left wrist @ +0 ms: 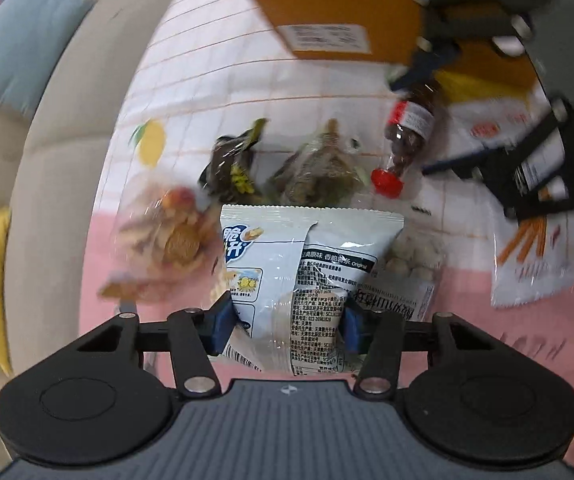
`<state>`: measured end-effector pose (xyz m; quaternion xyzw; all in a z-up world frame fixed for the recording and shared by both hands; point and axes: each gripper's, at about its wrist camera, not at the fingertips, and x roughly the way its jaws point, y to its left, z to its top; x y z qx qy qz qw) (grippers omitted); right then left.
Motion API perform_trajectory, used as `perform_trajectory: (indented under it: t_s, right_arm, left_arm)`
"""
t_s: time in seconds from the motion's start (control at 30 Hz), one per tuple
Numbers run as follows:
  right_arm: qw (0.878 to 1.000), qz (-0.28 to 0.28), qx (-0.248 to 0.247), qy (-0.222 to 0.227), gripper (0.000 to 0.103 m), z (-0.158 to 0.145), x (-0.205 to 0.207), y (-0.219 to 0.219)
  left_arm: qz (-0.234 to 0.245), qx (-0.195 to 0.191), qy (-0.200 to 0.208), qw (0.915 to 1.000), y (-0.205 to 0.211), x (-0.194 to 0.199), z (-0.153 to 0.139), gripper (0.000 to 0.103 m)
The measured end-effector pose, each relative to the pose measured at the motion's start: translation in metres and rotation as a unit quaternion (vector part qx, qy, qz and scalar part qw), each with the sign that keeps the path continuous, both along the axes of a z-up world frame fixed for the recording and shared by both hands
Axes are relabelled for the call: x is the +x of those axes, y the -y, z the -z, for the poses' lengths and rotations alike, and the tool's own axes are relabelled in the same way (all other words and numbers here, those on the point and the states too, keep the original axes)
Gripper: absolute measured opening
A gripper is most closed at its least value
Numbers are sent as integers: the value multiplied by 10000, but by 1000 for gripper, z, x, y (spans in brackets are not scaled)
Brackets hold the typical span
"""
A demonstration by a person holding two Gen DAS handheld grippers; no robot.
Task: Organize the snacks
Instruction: 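Grasp the white chip bag with the left gripper while the right gripper grasps the red-capped bottle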
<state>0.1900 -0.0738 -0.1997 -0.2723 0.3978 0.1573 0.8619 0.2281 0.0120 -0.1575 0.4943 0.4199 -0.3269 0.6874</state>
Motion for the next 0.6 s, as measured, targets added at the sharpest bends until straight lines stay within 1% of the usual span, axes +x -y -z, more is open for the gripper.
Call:
perform_trajectory:
  t_s: [0.07, 0.13, 0.2, 0.27, 0.3, 0.37, 0.47, 0.6]
  right_arm:
    - [10000, -20, 4, 76, 52, 3, -1, 0]
    - [9999, -11, 81, 106, 51, 3, 1, 1]
    - [9998, 30, 169, 85, 50, 3, 4, 1]
    - [9997, 54, 209, 59, 47, 3, 7, 1]
    - [9997, 88, 231, 53, 46, 3, 8, 1]
    - [9995, 131, 269, 53, 43, 3, 8, 0]
    - [9990, 241, 382, 63, 37, 0, 7, 0]
    - [9979, 299, 564, 131, 34, -6, 5, 2]
  left_arm:
    - [-450, -166, -69, 9988, -4, 3, -2, 57]
    - [-904, -338, -154, 9952, -8, 6, -5, 56]
    - [-1420, -532, -378, 9877, -12, 10, -9, 56]
    - [-1827, -703, -677, 9783, -18, 14, -12, 58]
    - [-1994, -777, -745, 9740, -21, 16, -13, 59]
    - [-2056, -834, -713, 9725, -23, 17, -13, 65]
    - [-2107, -901, -662, 9711, -22, 16, -10, 69]
    - [-2296, -937, -644, 9666, -21, 21, -2, 74]
